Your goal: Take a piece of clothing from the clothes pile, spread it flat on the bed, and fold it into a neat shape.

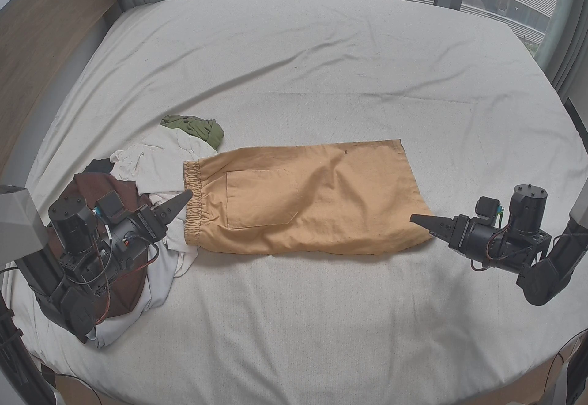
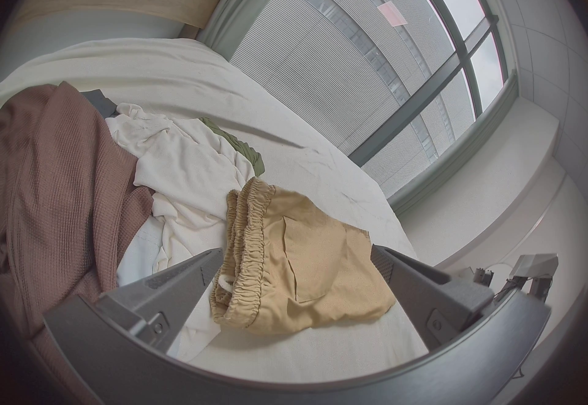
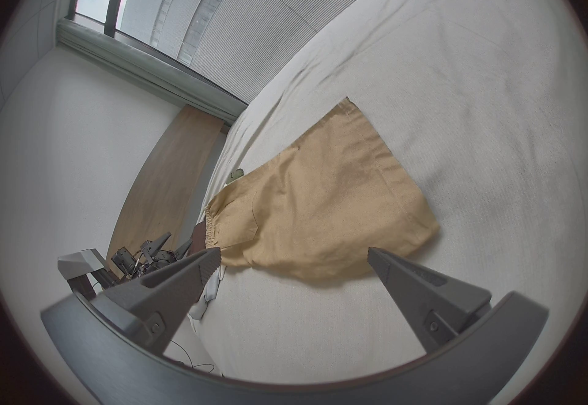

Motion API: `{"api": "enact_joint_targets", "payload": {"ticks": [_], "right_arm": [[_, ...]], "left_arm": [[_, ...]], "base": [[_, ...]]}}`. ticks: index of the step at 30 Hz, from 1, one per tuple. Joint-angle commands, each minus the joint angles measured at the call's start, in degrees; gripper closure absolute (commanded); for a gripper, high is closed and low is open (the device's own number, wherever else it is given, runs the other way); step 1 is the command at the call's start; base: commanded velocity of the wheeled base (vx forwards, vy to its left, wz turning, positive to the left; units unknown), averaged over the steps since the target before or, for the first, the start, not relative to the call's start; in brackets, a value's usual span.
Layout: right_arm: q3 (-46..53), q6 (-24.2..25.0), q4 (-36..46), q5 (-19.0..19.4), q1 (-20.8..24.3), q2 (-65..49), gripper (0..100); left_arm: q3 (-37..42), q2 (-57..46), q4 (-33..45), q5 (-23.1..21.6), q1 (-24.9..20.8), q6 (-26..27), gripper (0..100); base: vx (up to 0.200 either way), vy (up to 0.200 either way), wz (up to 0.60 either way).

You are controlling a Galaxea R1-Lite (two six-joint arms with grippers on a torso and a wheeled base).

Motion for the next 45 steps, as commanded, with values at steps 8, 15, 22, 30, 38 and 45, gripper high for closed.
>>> {"api": "enact_joint_targets", "payload": {"ticks": [8, 15, 22, 30, 38, 45], "right_arm": [[0.5, 0.1, -1.7, -0.1, 1.2, 7.3, 0], [-0.2, 0.2, -2.7, -0.4, 2.4, 9.8, 0], [-3.8, 0.5, -1.8, -0.3, 2.2, 11.7, 0], [-10.4, 0.5, 4.2, -0.3, 2.4, 13.6, 0], [-15.5, 0.5, 6.5, -0.4, 3.7, 15.9, 0], [-18.5, 0.6, 7.3, -0.9, 5.2, 18.2, 0]], "left_arm": [[1.3, -0.1, -0.1, -0.1, 0.2, 3.9, 0], [1.2, -0.1, -0.1, -0.1, 0.4, 3.9, 0], [1.0, -0.2, -0.1, -0.1, 0.3, 3.8, 0], [1.2, -0.9, -0.1, -0.2, 0.1, 3.8, 0], [0.9, -1.0, -0.1, -0.2, 0.4, 3.8, 0], [0.8, -1.1, -0.1, -0.1, 0.4, 3.8, 0]], "base": [[0.0, 0.0, 0.0], [0.0, 0.0, 0.0], [0.0, 0.0, 0.0], [0.0, 0.0, 0.0], [0.0, 0.0, 0.0], [0.0, 0.0, 0.0]]}}
